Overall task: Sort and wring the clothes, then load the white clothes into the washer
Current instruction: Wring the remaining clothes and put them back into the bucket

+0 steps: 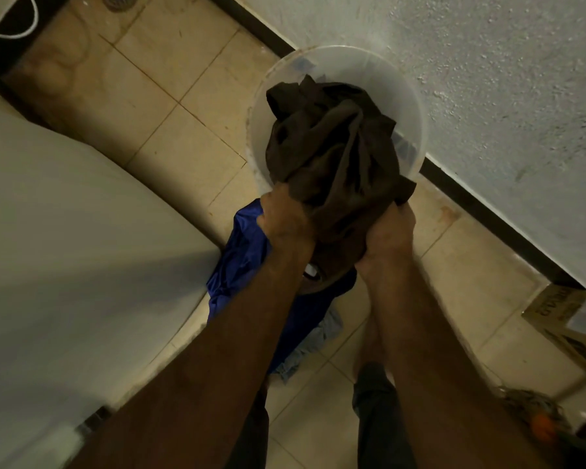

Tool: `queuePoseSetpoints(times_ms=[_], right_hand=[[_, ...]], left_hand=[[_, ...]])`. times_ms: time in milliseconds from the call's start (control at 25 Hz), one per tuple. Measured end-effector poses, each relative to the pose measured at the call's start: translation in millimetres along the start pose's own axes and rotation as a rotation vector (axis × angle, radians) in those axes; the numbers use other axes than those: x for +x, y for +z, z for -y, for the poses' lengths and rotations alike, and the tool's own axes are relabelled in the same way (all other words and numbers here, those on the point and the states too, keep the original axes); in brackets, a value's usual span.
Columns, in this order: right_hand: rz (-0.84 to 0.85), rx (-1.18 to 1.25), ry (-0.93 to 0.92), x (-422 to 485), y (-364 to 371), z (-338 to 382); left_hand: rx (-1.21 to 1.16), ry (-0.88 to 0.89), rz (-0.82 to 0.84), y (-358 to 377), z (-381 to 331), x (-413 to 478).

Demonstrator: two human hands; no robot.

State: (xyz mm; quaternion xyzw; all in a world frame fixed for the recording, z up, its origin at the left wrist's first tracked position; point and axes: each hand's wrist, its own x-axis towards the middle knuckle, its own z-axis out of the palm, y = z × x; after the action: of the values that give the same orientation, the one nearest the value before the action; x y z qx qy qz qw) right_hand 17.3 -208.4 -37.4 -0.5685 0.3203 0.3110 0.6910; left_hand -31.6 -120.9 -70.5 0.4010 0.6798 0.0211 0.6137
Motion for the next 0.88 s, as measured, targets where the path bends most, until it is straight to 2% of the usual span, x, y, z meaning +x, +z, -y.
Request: queuePoseSetpoints(times_ms=[40, 80, 160, 240, 400, 480, 600, 680, 760, 880], right_hand=[[-0.024, 0.006, 0.013, 2, 4, 4], [-0.057, 0.011, 0.012, 6, 9, 8], [-0.090, -0.003, -0.011, 11, 19, 9], [-0.112, -0.092, -0.063, 14, 20, -2], [-0.117, -0.358, -0.139, 9, 3, -29], [-0.005, -0.314, -0.053, 2, 3, -34], [0.124, -0.254, 0.091, -10, 4, -38], [0.082, -0.291, 0.030, -17, 2, -35], [-0.010, -0.303, -0.085, -12, 1, -30], [-0.060, -0.357, -0.217, 2, 5, -23]], left_hand=[[0.114, 0.081, 0.057, -1, 6, 7], [0.149, 0.084, 0.079, -1, 10, 9], [0.228, 0.092, 0.230, 0, 10, -6], [0.216, 0.049, 0.307, 0, 8, -14], [0.163, 0.118, 0.170, 2, -14, -6], [0.140, 0.131, 0.124, 5, -22, -2], [0.086, 0.022, 0.127, 11, -26, -4], [0.071, 0.035, 0.104, 13, -23, -7], [0.117, 0.156, 0.067, 13, -12, -2], [0.222, 0.304, 0.035, 9, 3, -9]])
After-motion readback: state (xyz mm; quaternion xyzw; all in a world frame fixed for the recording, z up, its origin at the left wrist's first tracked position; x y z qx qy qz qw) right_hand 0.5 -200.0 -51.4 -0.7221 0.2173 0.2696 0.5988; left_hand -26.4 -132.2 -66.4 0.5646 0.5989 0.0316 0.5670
